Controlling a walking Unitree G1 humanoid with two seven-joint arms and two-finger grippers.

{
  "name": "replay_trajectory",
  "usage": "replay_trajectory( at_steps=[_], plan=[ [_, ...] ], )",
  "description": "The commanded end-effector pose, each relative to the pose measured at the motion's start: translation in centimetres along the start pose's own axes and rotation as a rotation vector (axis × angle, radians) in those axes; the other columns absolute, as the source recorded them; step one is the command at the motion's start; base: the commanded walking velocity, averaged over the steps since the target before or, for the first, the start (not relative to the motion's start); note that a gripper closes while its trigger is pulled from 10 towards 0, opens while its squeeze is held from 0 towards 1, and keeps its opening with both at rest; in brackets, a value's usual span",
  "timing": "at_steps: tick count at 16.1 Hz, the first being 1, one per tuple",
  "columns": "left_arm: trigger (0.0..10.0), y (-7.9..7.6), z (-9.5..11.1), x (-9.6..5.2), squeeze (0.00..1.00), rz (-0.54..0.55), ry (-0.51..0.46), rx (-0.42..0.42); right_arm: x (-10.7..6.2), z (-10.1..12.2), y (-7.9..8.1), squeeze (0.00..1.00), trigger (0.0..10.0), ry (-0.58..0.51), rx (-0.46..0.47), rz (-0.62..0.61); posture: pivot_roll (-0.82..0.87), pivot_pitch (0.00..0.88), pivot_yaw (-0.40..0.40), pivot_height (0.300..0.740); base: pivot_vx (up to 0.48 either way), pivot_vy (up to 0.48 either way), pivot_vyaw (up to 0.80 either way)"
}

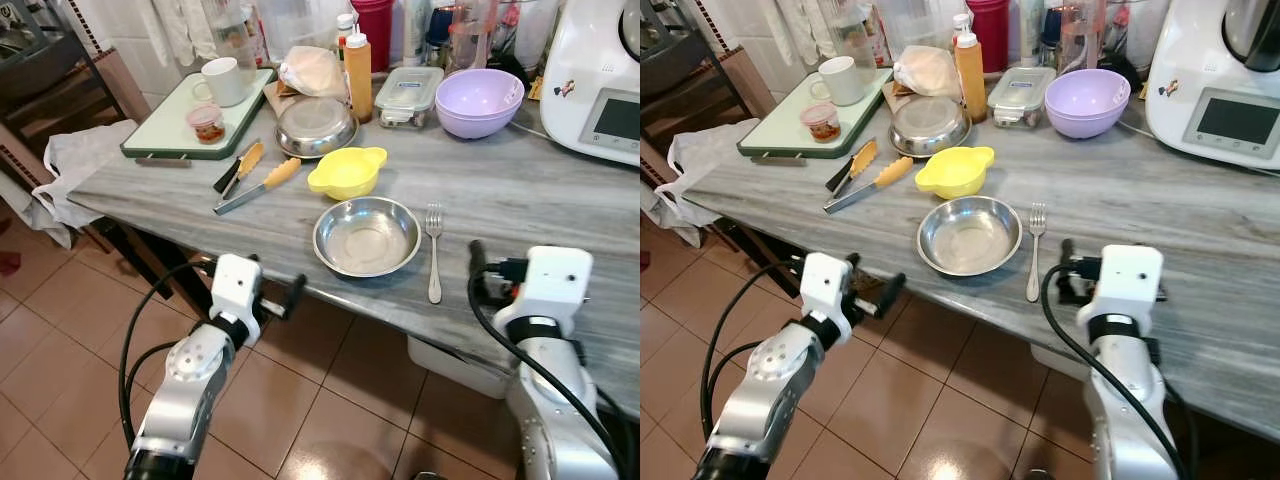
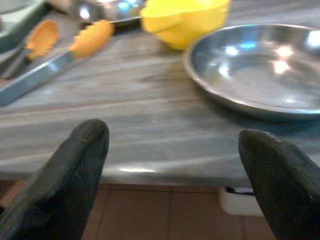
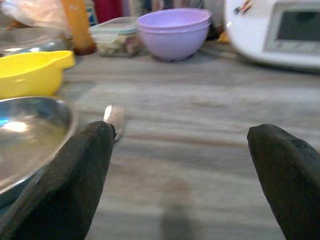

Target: Setting the table

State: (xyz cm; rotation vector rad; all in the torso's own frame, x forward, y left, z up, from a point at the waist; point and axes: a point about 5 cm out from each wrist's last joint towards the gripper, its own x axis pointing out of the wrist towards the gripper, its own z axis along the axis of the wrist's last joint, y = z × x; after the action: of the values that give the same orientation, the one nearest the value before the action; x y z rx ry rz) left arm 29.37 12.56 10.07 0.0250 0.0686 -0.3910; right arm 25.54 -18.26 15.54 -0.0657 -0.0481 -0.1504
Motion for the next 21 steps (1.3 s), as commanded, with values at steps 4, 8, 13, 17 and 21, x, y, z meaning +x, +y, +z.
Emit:
replay_trajectory(
  at_steps=[4, 8, 13, 17, 21],
  plan=[
    [10.0, 1.7, 0.1, 0.5, 0.0, 0.144, 0.013, 0.006, 0.1, 0.4, 1.0, 0.0, 10.0, -0.003, 0.021, 0.055, -0.2, 0.085, 0.137, 0.74, 0.0, 0.0, -0.76],
    [10.0, 1.5, 0.1, 1.3, 0.0, 0.146, 0.027, -0.079, 0.3, 0.2, 1.4, 0.0, 10.0, 0.012, 0.036, 0.067, -0.2, 0.085, 0.137, 0.74, 0.0, 0.0, -0.76],
    [10.0, 1.7, 0.2, 1.6, 0.0, 0.203, 0.018, -0.094, 0.6, 0.1, 1.7, 0.0, 10.0, 0.016, 0.051, 0.098, -0.21, 0.067, 0.114, 0.74, 0.0, 0.0, -0.31],
    [10.0, 1.7, -0.4, 1.3, 0.0, 0.265, 0.012, -0.14, 1.2, 0.3, 2.2, 0.0, 10.0, 0.02, 0.034, 0.169, -0.19, 0.05, 0.039, 0.74, 0.0, 0.0, 0.0],
    [10.0, 0.9, -0.8, 1.1, 0.0, 0.287, 0.001, -0.158, 1.8, 0.2, 2.2, 0.0, 10.0, 0.037, 0.009, 0.208, -0.17, 0.032, -0.047, 0.74, 0.0, 0.0, 0.0]
  ],
)
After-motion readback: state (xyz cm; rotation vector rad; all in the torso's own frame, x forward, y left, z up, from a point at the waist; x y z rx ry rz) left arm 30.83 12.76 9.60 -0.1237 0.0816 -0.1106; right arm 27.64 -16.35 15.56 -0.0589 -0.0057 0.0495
